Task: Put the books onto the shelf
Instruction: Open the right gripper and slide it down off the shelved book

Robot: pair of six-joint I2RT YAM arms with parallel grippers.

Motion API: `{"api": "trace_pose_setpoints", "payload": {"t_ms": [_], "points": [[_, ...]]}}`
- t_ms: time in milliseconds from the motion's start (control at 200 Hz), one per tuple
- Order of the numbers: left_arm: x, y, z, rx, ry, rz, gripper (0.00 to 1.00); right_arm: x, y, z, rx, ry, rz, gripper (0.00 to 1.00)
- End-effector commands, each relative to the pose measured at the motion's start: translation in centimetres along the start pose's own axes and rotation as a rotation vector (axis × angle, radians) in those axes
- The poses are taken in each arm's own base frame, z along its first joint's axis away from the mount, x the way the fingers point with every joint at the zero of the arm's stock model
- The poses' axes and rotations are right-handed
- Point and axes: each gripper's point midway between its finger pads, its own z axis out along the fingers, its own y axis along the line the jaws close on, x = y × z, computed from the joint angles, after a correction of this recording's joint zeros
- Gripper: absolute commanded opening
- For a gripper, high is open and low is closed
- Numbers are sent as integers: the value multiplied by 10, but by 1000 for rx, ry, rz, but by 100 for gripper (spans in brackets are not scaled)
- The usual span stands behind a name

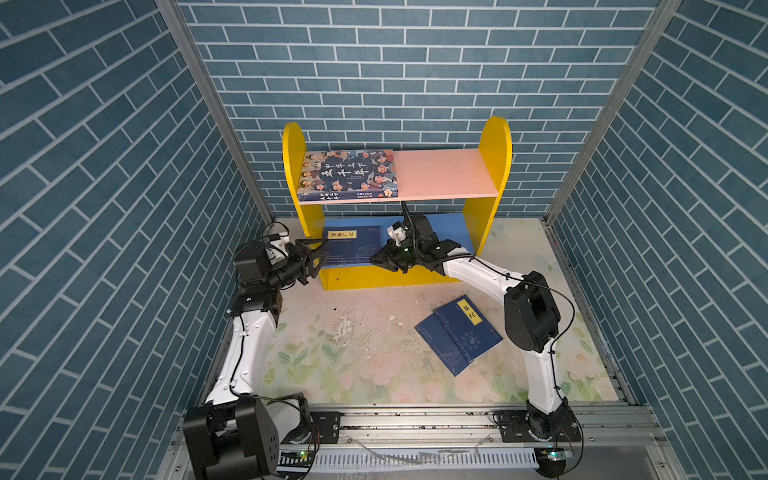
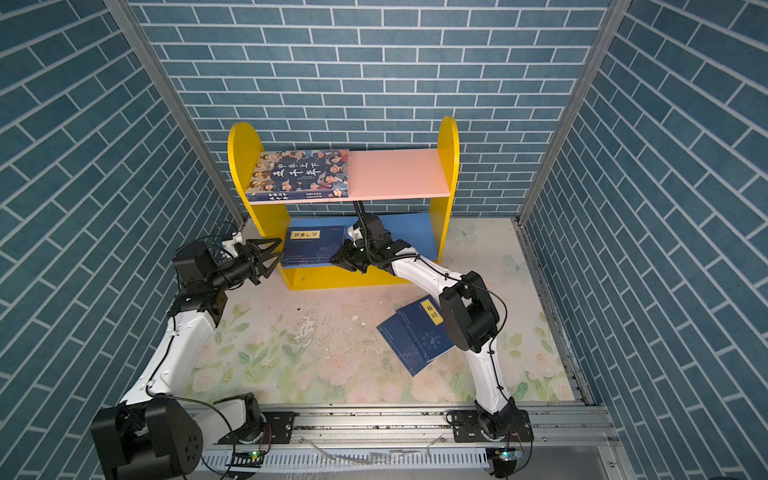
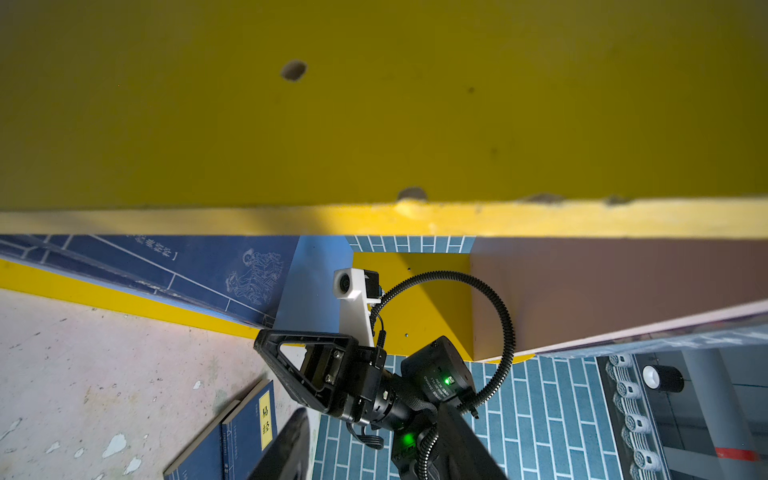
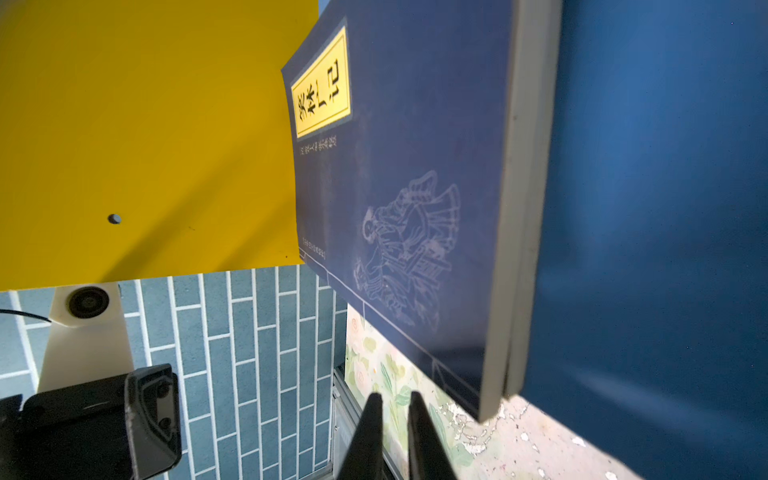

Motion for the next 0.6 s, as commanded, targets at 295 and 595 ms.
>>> {"api": "trace_pose_setpoints", "payload": {"t_ms": [295, 595], "points": [[-2, -5, -3, 23, -12, 20, 52, 5, -3, 5, 17, 38, -27, 14], [-3, -6, -4, 25, -16, 22, 52, -3, -15, 8, 36, 31, -6, 13]]}}
